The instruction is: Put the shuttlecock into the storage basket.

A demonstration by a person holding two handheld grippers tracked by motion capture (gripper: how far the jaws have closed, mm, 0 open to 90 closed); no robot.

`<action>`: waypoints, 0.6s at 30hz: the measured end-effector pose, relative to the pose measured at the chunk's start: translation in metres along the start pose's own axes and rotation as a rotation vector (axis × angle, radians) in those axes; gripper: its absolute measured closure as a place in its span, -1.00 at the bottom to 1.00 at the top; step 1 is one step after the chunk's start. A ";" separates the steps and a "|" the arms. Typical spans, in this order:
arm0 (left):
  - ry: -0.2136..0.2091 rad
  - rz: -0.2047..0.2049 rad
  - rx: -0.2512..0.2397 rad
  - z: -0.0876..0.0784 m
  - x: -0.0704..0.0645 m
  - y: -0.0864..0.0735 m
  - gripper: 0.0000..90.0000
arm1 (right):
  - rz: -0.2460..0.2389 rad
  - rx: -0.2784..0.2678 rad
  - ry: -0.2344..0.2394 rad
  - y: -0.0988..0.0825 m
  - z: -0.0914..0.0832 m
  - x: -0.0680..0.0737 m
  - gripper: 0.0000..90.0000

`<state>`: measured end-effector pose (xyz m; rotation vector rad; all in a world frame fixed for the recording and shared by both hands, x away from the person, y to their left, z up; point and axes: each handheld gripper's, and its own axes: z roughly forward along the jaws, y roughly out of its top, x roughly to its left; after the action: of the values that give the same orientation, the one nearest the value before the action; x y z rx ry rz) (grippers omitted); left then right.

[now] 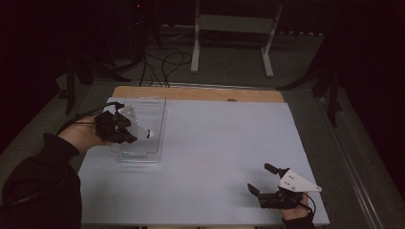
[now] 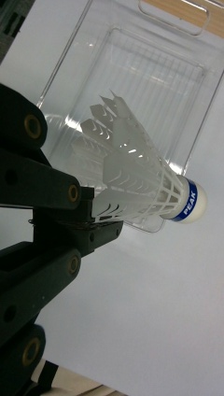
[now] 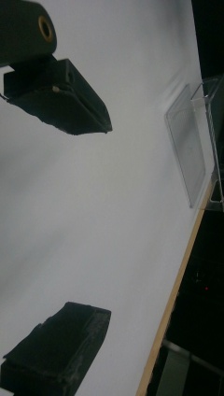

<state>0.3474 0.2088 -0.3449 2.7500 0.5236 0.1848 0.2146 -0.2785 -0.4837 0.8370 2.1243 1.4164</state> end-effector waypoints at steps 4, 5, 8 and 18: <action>-0.006 0.007 0.003 0.009 0.003 -0.003 1.00 | 0.002 0.001 -0.001 0.000 0.000 0.001 -0.80; -0.006 0.000 0.001 0.011 0.004 -0.003 1.00 | 0.001 0.001 -0.001 0.000 0.000 0.000 -0.80; -0.010 0.001 -0.001 0.014 0.005 -0.003 1.00 | 0.000 0.000 -0.004 0.000 0.000 0.000 -0.80; -0.020 -0.002 0.005 0.032 0.013 -0.007 1.00 | 0.002 -0.003 -0.005 0.000 -0.001 0.000 -0.80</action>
<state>0.3631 0.2100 -0.3759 2.7534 0.5224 0.1553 0.2142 -0.2788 -0.4834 0.8405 2.1181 1.4168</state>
